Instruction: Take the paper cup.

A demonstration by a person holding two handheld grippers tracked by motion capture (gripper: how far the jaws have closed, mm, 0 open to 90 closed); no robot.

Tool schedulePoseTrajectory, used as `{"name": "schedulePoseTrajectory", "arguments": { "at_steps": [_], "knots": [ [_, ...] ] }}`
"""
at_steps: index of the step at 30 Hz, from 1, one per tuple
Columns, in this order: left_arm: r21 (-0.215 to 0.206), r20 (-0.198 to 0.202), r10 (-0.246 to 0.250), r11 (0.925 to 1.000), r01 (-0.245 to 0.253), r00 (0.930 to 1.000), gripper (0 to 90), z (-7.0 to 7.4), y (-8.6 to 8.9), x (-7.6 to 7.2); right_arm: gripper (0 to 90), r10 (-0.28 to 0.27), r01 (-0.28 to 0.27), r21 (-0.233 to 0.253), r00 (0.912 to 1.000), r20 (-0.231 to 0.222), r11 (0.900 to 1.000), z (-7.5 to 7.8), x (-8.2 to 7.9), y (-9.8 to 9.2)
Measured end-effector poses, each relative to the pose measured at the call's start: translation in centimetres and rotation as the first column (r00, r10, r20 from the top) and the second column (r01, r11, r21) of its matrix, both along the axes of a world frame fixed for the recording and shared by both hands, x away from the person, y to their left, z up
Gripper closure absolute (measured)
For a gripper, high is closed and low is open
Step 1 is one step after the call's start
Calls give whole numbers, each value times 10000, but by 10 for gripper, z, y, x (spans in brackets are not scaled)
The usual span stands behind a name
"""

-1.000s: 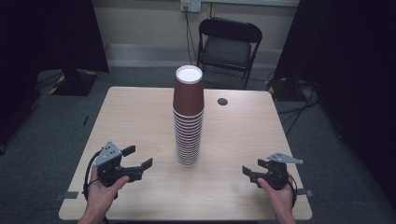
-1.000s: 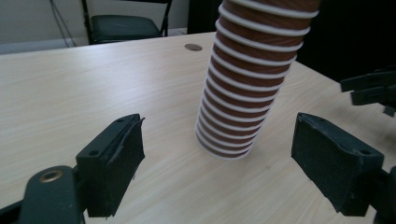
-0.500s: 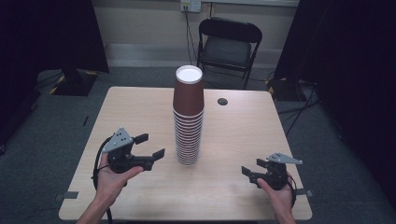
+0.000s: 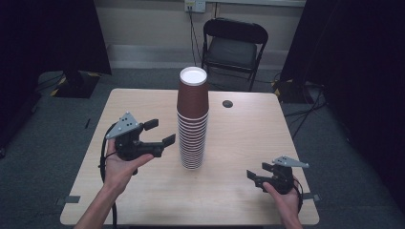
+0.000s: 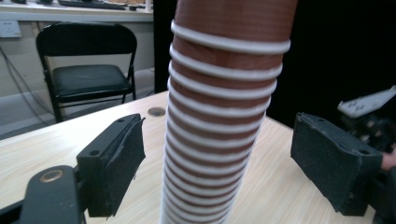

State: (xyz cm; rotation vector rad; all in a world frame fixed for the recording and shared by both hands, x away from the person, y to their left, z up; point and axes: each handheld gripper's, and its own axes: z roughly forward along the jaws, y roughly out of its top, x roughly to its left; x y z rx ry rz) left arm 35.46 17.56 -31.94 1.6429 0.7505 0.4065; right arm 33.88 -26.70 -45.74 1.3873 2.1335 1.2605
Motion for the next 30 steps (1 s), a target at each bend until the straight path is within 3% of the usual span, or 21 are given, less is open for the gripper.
{"name": "schedulePoseTrajectory", "arguments": {
  "at_steps": [2, 6, 11, 15, 30],
  "knots": [
    [7, 69, 43, 10000, -43, 10000, 155, 6, -2, 2, 213, -8, 8, 21, 10000, -20, 10000, 0, 0, 0],
    [-2, 202, -434, 9991, 434, 9989, 155, 19, -7, 7, 211, 31, -31, 16, 10000, 28, 10000, 0, 0, 0],
    [44, 451, -520, 9986, 519, 9976, 156, 34, -14, 13, 208, 128, -128, 56, 9999, 42, 9999, 0, 0, 1],
    [-176, 434, -350, 9992, 358, 9984, 157, 42, -19, 22, 206, 248, -249, 109, 9997, 50, 9996, -1, 1, 2],
    [127, 743, -872, 9962, 864, 9934, 156, 80, -44, 44, 208, 228, -227, 219, 9997, -68, 9995, -3, 2, 1]
  ]
}}
